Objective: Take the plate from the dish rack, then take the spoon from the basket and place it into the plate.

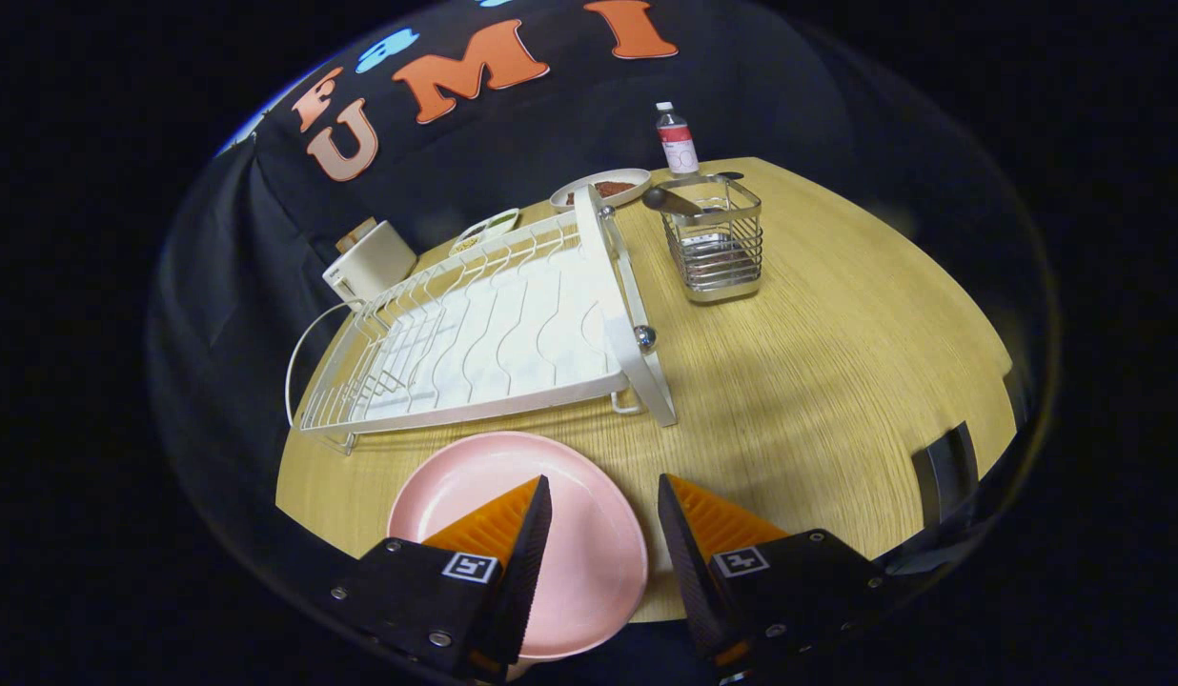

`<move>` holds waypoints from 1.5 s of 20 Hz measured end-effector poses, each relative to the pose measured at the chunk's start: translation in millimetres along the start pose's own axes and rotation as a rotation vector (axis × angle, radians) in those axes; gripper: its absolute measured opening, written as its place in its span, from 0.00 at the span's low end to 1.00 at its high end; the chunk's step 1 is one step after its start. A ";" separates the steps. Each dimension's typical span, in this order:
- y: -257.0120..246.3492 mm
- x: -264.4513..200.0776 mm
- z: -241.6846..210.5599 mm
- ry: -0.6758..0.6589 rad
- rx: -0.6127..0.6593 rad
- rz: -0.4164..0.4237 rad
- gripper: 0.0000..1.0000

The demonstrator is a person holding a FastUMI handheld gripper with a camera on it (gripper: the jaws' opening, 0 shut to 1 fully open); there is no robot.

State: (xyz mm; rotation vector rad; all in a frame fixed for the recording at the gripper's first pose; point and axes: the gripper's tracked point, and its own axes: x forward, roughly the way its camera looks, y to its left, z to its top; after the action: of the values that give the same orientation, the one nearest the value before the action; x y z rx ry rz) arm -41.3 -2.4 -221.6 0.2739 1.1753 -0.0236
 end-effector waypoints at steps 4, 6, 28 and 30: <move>-14.8 -10.8 35.1 -0.134 -0.051 -0.035 0.72; -23.7 -20.4 61.6 -0.252 -0.069 -0.064 0.74; -54.7 29.5 163.6 -0.550 -0.201 -0.209 0.53; -54.8 30.7 172.7 -0.589 -0.206 -0.205 0.47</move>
State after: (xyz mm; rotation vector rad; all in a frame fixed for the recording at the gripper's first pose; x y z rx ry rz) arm 118.5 -90.3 -199.1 -0.0414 0.6081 -0.1517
